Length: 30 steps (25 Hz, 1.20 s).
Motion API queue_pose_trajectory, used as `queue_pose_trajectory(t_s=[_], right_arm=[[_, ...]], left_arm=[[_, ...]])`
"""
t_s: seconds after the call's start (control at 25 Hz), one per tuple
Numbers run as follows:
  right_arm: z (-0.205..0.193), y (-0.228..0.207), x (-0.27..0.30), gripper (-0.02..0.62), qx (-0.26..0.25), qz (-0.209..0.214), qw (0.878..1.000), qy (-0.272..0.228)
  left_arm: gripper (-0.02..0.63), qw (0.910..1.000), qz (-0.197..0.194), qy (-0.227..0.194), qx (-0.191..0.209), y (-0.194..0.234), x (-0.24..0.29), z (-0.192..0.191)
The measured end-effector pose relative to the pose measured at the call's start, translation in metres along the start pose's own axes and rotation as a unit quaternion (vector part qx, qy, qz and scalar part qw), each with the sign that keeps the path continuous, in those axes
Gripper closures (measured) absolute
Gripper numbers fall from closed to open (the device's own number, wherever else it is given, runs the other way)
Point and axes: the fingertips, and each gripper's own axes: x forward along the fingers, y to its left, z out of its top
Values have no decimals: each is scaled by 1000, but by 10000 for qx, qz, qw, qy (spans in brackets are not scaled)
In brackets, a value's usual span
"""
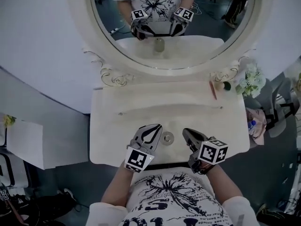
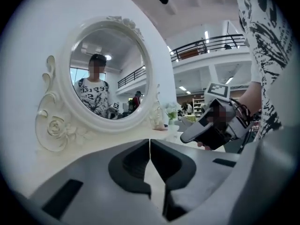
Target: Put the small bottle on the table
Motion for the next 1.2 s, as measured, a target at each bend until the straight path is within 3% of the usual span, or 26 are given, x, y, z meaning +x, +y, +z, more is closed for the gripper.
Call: queue_pose_trajectory(t_s=[0.12, 0.24, 0.4, 0.6, 0.8, 1.0, 1.2], right_arm=[[8, 19, 0, 572, -694, -42, 9975, -108], [19, 37, 0, 575, -1403, -83, 9895, -346], [36, 59, -4, 577, -2472, -288, 9644, -893], [49, 78, -12, 577, -3231, -400, 9349, -1415], [52, 88, -15, 578, -3607, -359, 9177, -1629], [52, 82, -14, 578, -3535, -441, 9221, -1513], [56, 81, -14, 578, -3594, -540, 9176, -1609]], left_arm=[[586, 9994, 256, -140, -172, 13, -9, 12], [586, 9991, 383, -28, -205, 23, -18, 21], [586, 9989, 417, -155, -170, 25, -35, 39], [586, 9970, 581, -469, -189, 29, -48, 59], [586, 9951, 750, -594, -232, 37, -53, 63], [586, 9945, 892, -523, -194, 42, -51, 62], [586, 9931, 1015, -557, -207, 47, -54, 64]])
